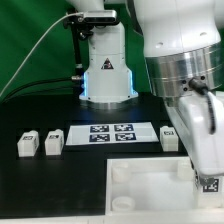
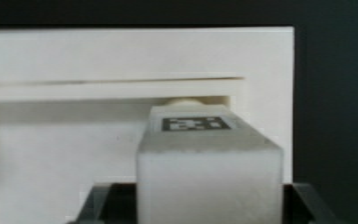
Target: Assemble one leg
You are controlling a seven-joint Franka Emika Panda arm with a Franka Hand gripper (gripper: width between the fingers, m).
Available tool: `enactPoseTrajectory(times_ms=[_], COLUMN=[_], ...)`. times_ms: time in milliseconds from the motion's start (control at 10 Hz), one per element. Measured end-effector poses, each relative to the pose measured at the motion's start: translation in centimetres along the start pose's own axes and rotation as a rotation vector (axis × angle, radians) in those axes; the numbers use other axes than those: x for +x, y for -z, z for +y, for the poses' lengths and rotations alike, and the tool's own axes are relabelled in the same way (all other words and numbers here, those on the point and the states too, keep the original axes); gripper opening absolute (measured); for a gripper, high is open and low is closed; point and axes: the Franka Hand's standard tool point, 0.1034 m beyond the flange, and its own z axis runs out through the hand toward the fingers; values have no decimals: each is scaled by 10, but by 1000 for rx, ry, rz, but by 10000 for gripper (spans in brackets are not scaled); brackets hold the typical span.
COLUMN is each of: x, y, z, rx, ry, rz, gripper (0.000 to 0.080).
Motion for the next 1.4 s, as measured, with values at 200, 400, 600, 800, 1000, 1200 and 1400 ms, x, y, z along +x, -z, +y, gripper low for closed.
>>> enactPoseTrajectory(times_ms=[200,400,600,800,1000,1200,1400], x=[-5,-5,-6,-6,-5,-7,-6], y=[0,0,-2,-2,-3,1,3], z=[0,0,2,6,5,6,1], rx=[9,8,-10,-41,-41,-73,-72], ry=[-163,-160,47,426,549,938,1295], rz=[1,2,11,18,17,26,24], gripper=[294,294,596,638,646,649,649])
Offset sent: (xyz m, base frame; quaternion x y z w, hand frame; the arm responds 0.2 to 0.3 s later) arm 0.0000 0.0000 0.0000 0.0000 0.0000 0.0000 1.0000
